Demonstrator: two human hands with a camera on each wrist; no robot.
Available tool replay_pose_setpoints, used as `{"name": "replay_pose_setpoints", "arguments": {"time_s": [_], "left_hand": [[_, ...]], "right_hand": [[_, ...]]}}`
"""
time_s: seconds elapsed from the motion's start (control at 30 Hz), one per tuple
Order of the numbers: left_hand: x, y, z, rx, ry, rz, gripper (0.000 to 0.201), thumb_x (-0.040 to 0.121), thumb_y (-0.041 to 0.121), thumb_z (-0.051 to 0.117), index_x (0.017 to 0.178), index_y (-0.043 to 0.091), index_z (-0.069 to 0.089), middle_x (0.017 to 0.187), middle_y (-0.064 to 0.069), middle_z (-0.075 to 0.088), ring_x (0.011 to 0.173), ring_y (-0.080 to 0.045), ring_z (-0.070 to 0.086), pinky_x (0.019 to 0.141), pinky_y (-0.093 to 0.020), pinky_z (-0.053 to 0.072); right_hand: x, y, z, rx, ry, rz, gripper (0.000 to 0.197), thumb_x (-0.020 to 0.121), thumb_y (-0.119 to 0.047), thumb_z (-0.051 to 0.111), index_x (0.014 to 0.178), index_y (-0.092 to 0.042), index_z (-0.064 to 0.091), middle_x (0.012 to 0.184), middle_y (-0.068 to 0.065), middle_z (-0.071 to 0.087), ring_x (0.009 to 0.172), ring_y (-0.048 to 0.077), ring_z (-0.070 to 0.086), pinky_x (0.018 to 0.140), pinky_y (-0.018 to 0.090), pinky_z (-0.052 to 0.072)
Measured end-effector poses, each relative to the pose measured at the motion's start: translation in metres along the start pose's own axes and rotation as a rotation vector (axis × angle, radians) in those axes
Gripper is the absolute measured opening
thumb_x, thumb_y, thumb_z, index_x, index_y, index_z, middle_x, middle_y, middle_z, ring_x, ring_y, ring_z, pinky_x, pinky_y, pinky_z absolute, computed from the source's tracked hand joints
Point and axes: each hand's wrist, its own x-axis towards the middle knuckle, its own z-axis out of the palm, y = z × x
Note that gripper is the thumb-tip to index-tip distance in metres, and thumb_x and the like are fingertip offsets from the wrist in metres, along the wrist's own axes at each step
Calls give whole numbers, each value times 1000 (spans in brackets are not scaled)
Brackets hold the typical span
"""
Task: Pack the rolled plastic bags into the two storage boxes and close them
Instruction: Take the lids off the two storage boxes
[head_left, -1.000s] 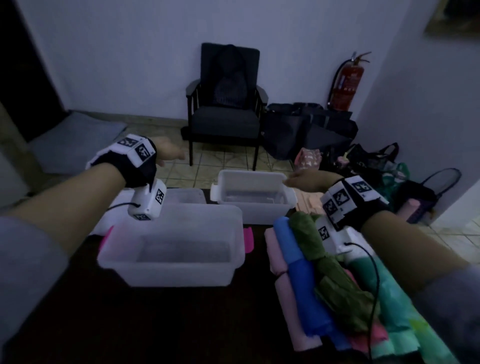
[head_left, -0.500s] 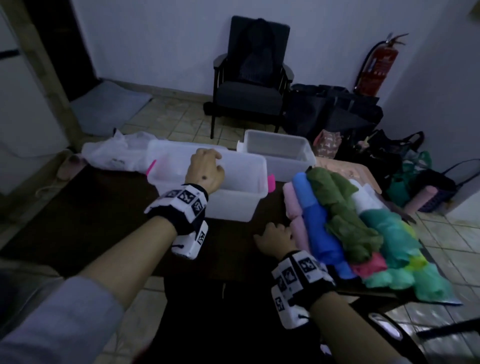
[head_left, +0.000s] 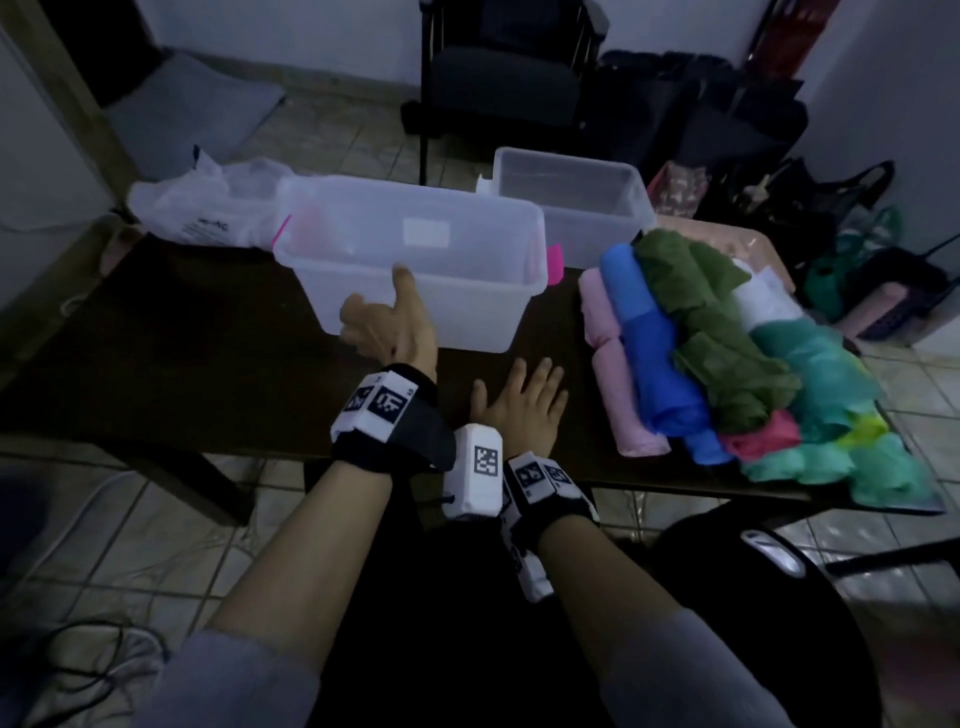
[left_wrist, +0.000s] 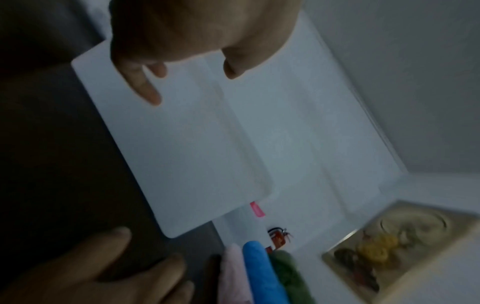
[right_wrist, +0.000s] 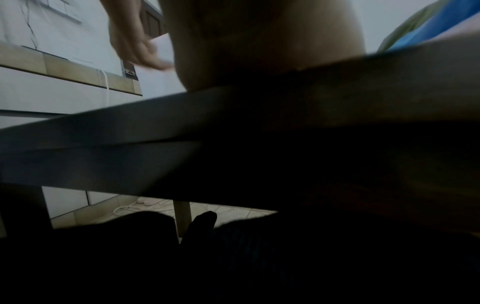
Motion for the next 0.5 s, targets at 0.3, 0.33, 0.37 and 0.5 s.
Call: {"name": "replay_pose_setpoints", "arguments": {"time_s": [0.3, 0.33, 0.37, 0.5], "left_hand": [[2, 14, 22, -228, -174, -326, 55, 84, 35, 59, 117, 12, 21, 111, -9, 38, 94, -27, 44, 91, -49, 48], [0, 15, 22, -254, -179, -313, 43, 89, 27, 54, 112, 11, 21, 108, -8, 35, 93, -25, 41, 90, -48, 50], [-3, 17, 21, -278, -178, -295, 35, 92, 21, 50, 110, 11, 22, 109, -9, 32, 94, -24, 39, 89, -46, 51], [4, 20, 2, -232, -208, -134, 32, 94, 19, 43, 123, 7, 36, 121, -8, 42, 104, -26, 48, 74, -38, 57]], "right_hand": [[6, -1, 6, -60, 39, 19, 70, 78, -50, 67, 127, -2, 56, 130, 33, 50, 124, 43, 48, 98, 52, 43], [4, -1, 2, -48, 11, 15, 70, 85, -51, 56, 134, -2, 48, 137, 34, 42, 130, 43, 40, 104, 51, 37], [5, 1, 4, -55, 5, -15, 71, 93, -51, 42, 144, -3, 31, 148, 32, 25, 140, 41, 23, 113, 48, 23], [9, 6, 3, -30, -3, -56, 72, 96, -47, 30, 150, -7, 5, 157, 20, -2, 145, 31, -8, 117, 41, -3]]}}
